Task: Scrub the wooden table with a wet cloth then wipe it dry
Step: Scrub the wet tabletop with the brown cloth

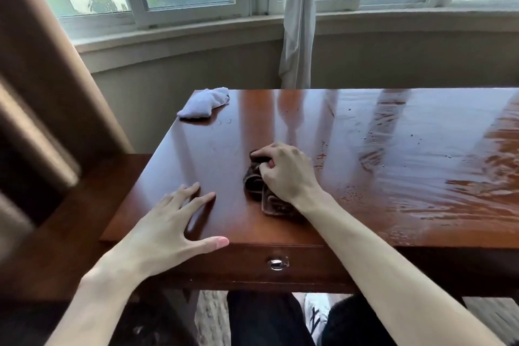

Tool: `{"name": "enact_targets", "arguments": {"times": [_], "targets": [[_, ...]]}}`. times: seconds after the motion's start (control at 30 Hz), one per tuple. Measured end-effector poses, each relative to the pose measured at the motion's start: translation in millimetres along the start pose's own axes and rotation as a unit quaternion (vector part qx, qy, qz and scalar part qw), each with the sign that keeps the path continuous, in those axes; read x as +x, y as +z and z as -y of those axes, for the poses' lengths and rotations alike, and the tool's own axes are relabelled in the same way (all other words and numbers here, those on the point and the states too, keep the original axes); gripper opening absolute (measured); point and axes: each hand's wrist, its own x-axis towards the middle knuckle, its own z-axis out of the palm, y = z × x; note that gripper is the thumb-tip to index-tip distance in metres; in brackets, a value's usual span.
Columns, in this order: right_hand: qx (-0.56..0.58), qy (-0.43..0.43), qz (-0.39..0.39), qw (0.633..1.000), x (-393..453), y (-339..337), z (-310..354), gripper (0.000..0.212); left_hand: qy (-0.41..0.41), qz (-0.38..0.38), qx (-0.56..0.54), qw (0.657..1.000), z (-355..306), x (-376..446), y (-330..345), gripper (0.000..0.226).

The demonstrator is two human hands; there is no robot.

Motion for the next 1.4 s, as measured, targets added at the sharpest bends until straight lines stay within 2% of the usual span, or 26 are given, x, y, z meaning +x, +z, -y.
{"name": "enact_targets", "arguments": {"times": [0.07, 0.17, 0.27, 0.33, 0.47, 0.53, 0.6, 0.63, 0.7, 0.77, 0.87, 0.9, 0.97, 1.07, 1.2, 1.4], "targets": [[-0.061, 0.025, -0.023, 0.998, 26, 19, 10, 0.036, 0.007, -0.013, 0.017, 1.000, -1, 0, 2, 0.109], [-0.097, -0.028, 0.000, 0.995, 10, 39, 55, 0.032, 0.017, -0.004, 0.014, 1.000, 0, -3, -1, 0.108], [0.010, -0.124, 0.025, 0.992, -48, 25, 56, 0.035, 0.022, -0.044, 0.034, 0.998, 12, -3, 0, 0.126], [0.077, -0.110, 0.054, 0.989, -60, 4, 38, 0.039, 0.011, -0.080, 0.020, 0.997, 19, -4, 5, 0.132], [0.013, -0.034, 0.026, 0.999, -16, 6, 9, 0.038, 0.004, -0.095, 0.018, 0.995, 17, -6, 9, 0.133], [-0.051, -0.010, -0.006, 0.999, -6, 21, 22, 0.037, -0.001, -0.078, 0.003, 0.997, 16, -5, 6, 0.130], [-0.102, -0.037, -0.021, 0.994, -20, 33, 45, 0.034, -0.018, -0.075, -0.049, 0.996, 17, 0, -2, 0.120], [-0.090, -0.079, -0.020, 0.993, -33, 35, 53, 0.033, -0.023, -0.083, -0.075, 0.993, 17, 3, -6, 0.113], [-0.006, -0.148, 0.032, 0.989, -50, 29, 54, 0.034, -0.021, -0.112, -0.111, 0.987, 14, 12, -9, 0.094], [0.046, -0.130, 0.084, 0.987, -27, 20, 40, 0.038, -0.018, -0.138, -0.120, 0.983, 10, 24, -8, 0.081], [-0.004, -0.039, 0.036, 0.999, 23, 27, 16, 0.039, -0.026, -0.131, -0.084, 0.987, 1, 44, -2, 0.055], [-0.026, -0.036, 0.025, 0.999, 31, 31, 14, 0.038, -0.028, -0.132, -0.072, 0.988, 0, 53, -1, 0.048], [-0.035, -0.084, 0.049, 0.995, 37, 35, 12, 0.038, -0.025, -0.145, -0.061, 0.987, -6, 76, -4, 0.042], [-0.014, -0.114, 0.085, 0.990, 66, 33, -9, 0.039, -0.044, -0.141, -0.039, 0.988, -16, 120, -13, 0.046], [-0.031, -0.046, 0.026, 0.998, 149, 48, -51, 0.041, -0.088, -0.116, 0.042, 0.988, -20, 182, -16, 0.056], [-0.065, 0.012, -0.004, 0.998, 280, 69, -109, 0.041, -0.140, -0.109, 0.095, 0.980, -2, 239, -6, 0.068]]}}
